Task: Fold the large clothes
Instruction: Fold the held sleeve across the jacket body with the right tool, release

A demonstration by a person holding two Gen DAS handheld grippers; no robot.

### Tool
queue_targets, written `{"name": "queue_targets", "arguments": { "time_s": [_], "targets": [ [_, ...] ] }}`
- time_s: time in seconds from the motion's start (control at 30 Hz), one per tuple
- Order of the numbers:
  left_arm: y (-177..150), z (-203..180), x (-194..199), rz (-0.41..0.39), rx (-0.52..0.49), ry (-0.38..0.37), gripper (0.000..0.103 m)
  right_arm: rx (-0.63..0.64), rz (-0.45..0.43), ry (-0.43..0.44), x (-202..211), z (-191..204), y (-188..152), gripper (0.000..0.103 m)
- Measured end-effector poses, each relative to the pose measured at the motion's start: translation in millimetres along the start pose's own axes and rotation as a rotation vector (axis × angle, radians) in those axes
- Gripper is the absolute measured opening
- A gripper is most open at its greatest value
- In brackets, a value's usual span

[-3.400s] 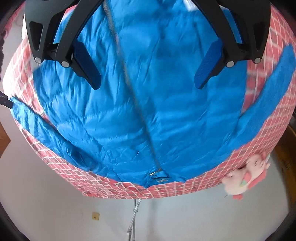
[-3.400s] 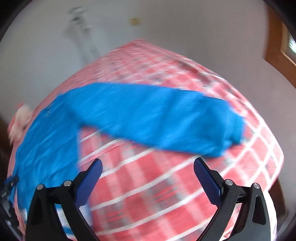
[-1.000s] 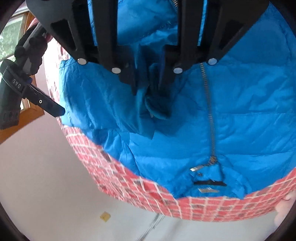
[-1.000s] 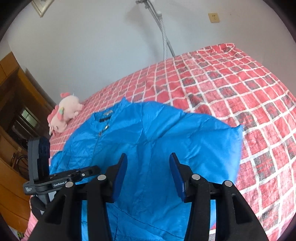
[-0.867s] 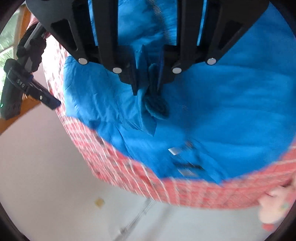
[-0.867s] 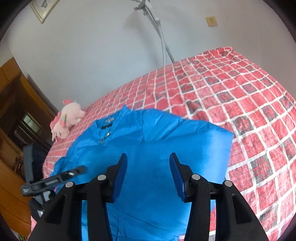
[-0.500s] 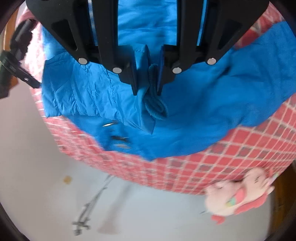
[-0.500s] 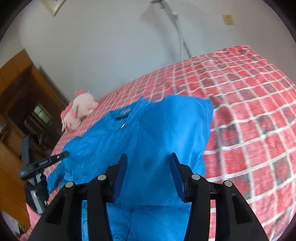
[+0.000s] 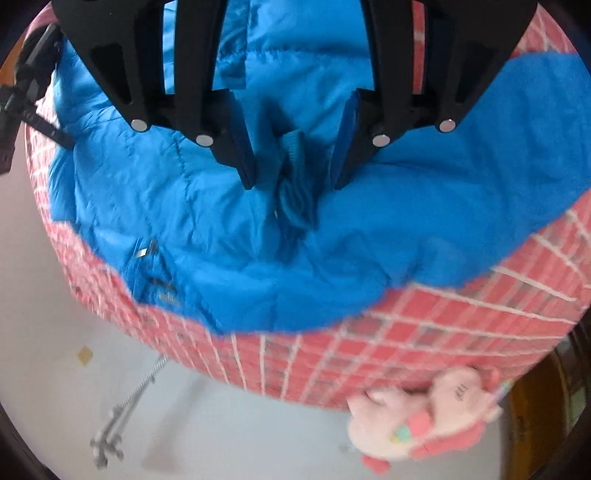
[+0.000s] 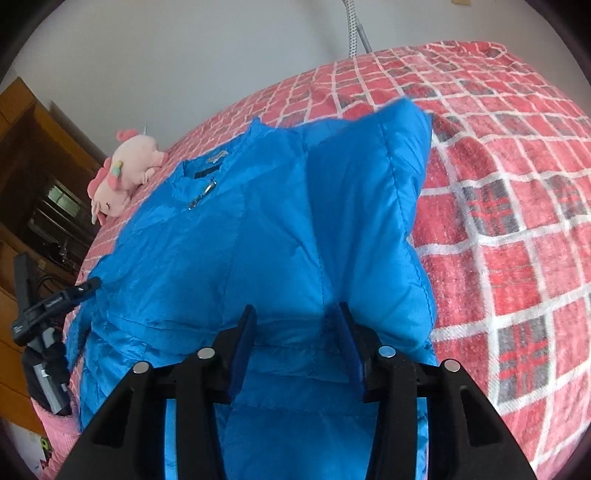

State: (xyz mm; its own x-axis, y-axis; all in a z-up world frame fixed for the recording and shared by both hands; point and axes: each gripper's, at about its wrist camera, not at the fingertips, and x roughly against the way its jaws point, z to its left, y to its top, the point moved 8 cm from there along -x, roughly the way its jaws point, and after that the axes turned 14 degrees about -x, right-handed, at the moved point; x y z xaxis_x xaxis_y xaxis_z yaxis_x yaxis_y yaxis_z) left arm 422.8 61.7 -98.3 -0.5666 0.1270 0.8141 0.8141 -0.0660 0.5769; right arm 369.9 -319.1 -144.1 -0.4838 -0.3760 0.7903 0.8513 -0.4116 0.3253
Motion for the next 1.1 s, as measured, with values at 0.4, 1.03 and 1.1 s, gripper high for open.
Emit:
{"name": "queue_targets", "arguments": {
  "time_s": [0.4, 1.03, 1.1],
  "targets": [
    [-18, -69, -27, 0.038, -0.188, -0.027, 0.042, 0.053, 0.032, -0.029, -1, 25, -19, 0.045],
    [-21, -28, 20, -0.002, -0.087, -0.053, 0.064, 0.110, -0.018, -0.043, 29, 40, -26, 0.056],
    [-30, 1, 43, -0.034, -0.053, -0.007, 0.069, 0.125, -0.014, -0.066, 28, 42, -31, 0.056]
  ]
}}
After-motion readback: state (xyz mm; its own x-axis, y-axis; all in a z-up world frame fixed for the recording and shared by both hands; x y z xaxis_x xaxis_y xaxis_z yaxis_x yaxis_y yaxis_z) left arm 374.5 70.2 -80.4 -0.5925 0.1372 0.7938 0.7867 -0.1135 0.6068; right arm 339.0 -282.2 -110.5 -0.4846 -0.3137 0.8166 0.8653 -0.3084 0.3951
